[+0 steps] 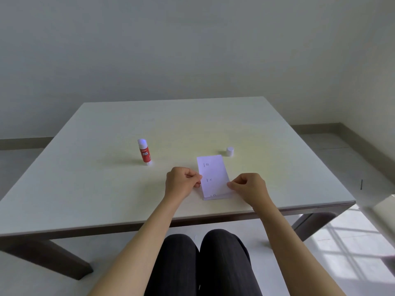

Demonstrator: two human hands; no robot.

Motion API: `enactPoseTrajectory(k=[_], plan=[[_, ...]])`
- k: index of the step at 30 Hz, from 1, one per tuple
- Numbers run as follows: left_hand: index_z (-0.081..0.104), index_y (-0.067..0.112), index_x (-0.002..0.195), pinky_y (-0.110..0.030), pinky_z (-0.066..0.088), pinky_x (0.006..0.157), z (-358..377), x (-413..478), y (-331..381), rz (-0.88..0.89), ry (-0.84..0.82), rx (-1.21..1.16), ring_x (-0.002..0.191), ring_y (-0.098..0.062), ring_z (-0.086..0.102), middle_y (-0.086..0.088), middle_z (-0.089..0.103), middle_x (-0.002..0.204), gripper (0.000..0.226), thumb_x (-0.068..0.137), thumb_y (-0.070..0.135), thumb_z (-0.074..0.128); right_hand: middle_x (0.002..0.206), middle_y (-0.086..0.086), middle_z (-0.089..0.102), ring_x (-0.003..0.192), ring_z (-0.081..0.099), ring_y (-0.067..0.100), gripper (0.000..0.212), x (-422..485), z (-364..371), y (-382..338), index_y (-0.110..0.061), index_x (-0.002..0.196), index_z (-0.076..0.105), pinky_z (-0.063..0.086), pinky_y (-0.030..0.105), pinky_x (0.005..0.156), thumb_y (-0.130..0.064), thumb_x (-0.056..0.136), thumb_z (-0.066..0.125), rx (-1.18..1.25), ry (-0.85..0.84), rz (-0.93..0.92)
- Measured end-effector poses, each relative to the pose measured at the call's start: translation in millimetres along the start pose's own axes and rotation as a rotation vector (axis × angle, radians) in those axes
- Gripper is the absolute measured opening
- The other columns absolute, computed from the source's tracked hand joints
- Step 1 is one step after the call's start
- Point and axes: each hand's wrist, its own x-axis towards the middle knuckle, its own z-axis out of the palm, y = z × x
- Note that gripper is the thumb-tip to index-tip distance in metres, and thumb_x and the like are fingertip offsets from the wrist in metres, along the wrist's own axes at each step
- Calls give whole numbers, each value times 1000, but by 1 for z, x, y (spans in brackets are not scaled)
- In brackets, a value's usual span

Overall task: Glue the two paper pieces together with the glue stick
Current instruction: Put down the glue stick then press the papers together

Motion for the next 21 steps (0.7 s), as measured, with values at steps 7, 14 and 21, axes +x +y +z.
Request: enactPoseTrajectory(k=[7, 14, 21], plan=[[71, 10, 70, -32, 56, 79, 3, 3, 2, -15, 3, 52, 65, -18, 72, -7, 75, 69, 8, 77, 15, 71, 54, -10, 54, 51, 46, 2, 17, 1, 2, 2, -7, 63, 64, 30, 11, 43, -13, 79, 68, -122, -16, -52], [71, 9, 69, -28, 56, 76, 4, 5, 1, -20, -12, 101, 59, -10, 71, -2, 72, 64, 9, 76, 14, 71, 53, -10, 52, 51, 47, 6, 25, 1, 5, 2, -11, 56, 55, 32, 15, 45, -8, 78, 65, -181, -19, -83], [70, 11, 65, -21, 52, 65, 8, 6, 0, 9, -9, 205, 54, -5, 68, 0, 72, 61, 12, 76, 15, 70, 69, 4, 58, 68, 52, 22, 11, 0, 10, 3, -5, 67, 56, 43, 32, 61, -6, 75, 64, -224, -3, -110]])
